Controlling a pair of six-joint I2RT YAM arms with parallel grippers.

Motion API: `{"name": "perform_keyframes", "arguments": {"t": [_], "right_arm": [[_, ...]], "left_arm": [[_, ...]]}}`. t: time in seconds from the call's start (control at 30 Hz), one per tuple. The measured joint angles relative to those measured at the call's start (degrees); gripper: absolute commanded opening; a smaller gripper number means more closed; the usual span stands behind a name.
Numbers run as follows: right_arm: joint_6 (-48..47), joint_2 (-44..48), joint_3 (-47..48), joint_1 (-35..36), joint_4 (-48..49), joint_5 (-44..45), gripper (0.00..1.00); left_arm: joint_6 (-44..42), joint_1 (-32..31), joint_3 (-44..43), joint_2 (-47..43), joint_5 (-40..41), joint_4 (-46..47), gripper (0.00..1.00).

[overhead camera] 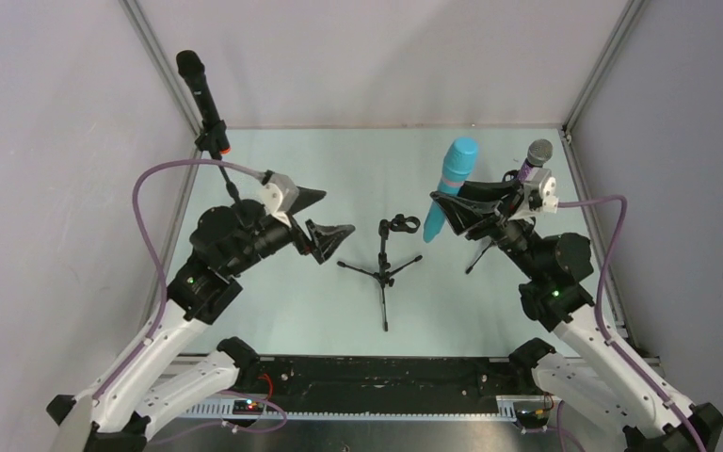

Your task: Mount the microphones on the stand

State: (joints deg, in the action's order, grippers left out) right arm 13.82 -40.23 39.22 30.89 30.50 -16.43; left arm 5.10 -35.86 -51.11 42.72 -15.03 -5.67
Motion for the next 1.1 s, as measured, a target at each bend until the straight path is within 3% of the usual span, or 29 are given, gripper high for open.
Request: {"name": "perform_keyframes", "arguments": {"t": [0.17,0.43,0.77,1.1], "right_arm": [[1.3,-3.6,0.0,0.0,4.1,-2.8,0.00],[2.7,-4.8,0.0,0.1,11.7,-4.0,0.00],[2.6,-7.9,0.0,0.2,15.8,-3.4,0.00],[2.0,-10.5,0.0,0.5,17.8,-2.9,0.00]], "left_arm": [[-5.9,0.0,-1.4,3.6,-11.5,-1.1,1.00],[-11.9,0.0,-5.4,9.3,-22.8,-1.8,1.00],[-14.4,0.0,-11.7,20.2,-30.3,-1.7,1.00],[-18.9,0.0,-11.7,22.3,-33.9,-1.6,0.99]]}}
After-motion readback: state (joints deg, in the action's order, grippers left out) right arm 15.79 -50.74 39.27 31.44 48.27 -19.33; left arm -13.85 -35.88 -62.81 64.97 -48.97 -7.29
